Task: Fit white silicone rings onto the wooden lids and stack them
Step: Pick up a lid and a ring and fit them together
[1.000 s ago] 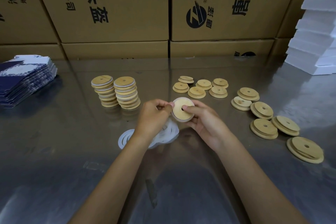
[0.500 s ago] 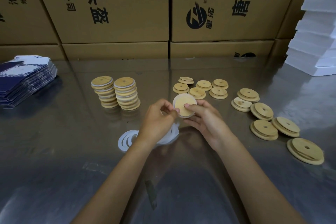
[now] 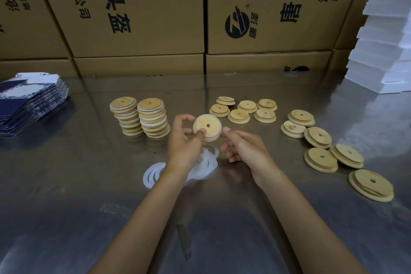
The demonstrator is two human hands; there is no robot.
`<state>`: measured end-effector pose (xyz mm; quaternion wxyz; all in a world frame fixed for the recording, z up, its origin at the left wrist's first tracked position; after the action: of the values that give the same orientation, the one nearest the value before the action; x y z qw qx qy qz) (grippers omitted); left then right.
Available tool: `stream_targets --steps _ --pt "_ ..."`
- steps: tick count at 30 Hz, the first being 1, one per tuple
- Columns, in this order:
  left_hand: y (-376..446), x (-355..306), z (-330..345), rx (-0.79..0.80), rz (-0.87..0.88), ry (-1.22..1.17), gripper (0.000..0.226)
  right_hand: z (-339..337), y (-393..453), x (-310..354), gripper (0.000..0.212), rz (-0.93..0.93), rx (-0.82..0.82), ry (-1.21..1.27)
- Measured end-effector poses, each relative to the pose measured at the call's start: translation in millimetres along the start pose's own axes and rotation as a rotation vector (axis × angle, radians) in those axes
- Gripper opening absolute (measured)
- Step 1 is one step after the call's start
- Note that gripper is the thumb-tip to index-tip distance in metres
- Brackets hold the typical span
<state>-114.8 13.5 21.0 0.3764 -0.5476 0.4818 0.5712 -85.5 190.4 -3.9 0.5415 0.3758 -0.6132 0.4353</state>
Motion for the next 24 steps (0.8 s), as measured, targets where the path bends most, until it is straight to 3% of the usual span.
stream_targets --steps 4,7,15,20,24 --pt "10.5 17.2 -22.5 -0.119 -0.13 -0.086 0.017 -1.7 0.6 -1.2 0.028 0.014 0.005 0.027" --pt "18.3 23.1 -34.3 -0.164 -0.133 0.046 0.018 -1.7 0.9 -1.5 0.029 0.02 0.002 0.04" --pt "12.4 2.7 -28.1 -0.087 0.161 0.72 0.041 -1.8 1.4 -1.8 0.029 0.023 0.003 0.05" --pt "6.1 -8.5 -2.1 0.043 0.396 0.801 0.029 -2.6 2.3 -2.4 0.029 0.028 -0.006 0.051" --pt "6.2 7.0 6.1 0.143 0.387 0.926 0.036 -4.3 3.3 -2.9 0.028 0.036 -0.011 0.073"
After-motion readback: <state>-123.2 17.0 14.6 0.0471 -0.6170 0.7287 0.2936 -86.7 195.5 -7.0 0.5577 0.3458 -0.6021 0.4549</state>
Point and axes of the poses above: each hand's wrist, its own y-axis towards the middle knuckle, its own z-axis out of the palm, x = y × z, the point moved 10 cm from there along y, towards the middle knuckle, and after that the axes turned 8 degrees about -x, right-handed, at the moved point
